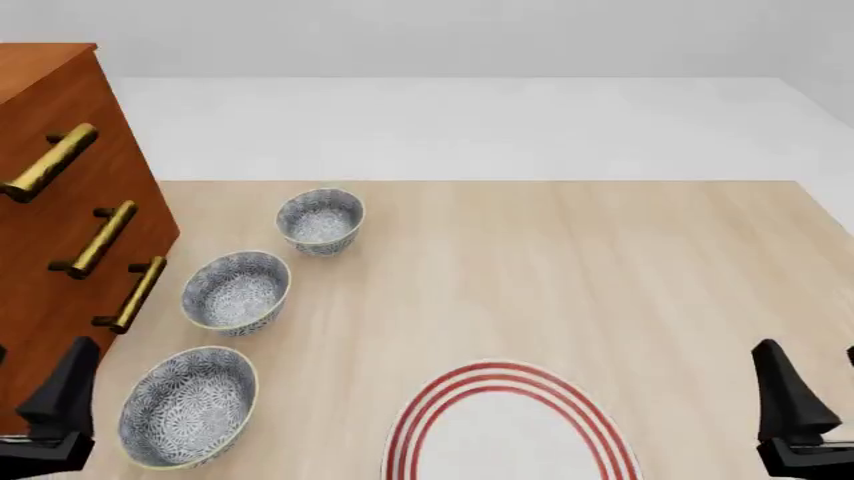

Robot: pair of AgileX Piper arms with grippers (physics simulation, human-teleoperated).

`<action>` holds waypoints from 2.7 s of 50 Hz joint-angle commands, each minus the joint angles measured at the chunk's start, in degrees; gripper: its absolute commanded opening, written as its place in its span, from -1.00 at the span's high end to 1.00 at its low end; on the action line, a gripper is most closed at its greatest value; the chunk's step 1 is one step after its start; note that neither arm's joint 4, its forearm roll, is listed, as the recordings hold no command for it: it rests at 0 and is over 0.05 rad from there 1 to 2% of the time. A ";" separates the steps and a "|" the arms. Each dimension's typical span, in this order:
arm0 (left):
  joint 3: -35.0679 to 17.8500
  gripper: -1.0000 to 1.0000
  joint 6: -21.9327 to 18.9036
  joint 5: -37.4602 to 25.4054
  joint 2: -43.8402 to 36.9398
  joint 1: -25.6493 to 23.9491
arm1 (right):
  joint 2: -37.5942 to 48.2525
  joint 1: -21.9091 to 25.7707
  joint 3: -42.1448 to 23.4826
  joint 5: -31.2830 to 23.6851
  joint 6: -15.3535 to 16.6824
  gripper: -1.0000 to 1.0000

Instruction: Pick up the bowl and put it in the middle on the plate.

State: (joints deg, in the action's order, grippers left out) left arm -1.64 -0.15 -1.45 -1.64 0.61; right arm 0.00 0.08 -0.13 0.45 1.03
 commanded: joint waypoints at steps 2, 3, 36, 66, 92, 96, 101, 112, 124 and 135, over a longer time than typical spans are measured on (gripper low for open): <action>1.10 -1.00 0.47 1.34 1.06 -0.66 | 0.02 0.04 -0.37 0.45 1.33 -1.00; 1.00 -1.00 -0.85 1.20 1.10 -0.85 | 0.01 0.09 -0.51 0.55 1.75 -1.00; -10.63 -1.00 2.11 -7.21 -5.70 -8.90 | 0.02 0.14 -0.27 0.77 1.77 -1.00; -24.31 -1.00 -1.58 -8.20 -27.57 -19.45 | 0.01 0.25 -0.26 0.93 2.06 -1.00; -22.90 -1.00 -7.45 2.18 -47.59 -21.39 | 0.01 0.38 -0.20 1.31 2.70 -1.00; -23.17 -1.00 -10.19 2.90 -50.40 -21.97 | 0.02 0.27 -0.13 0.91 1.80 -1.00; -25.34 -1.00 -8.65 1.11 -53.37 -22.07 | 0.01 0.38 -0.18 1.28 2.59 -1.00; -31.22 -1.00 -12.15 -6.02 -59.43 -25.77 | 0.02 0.31 -0.27 0.81 1.87 -1.00; -35.05 -1.00 -12.74 -11.35 -63.06 -25.79 | 0.01 0.42 -0.37 1.09 2.60 -1.00; -36.40 -1.00 -13.02 -12.68 -67.25 -23.49 | 0.02 0.39 -0.18 1.15 2.30 -1.00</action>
State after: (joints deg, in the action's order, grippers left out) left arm -36.20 -12.80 -12.36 -65.52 -24.28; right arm 0.02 0.46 -0.38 1.52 3.35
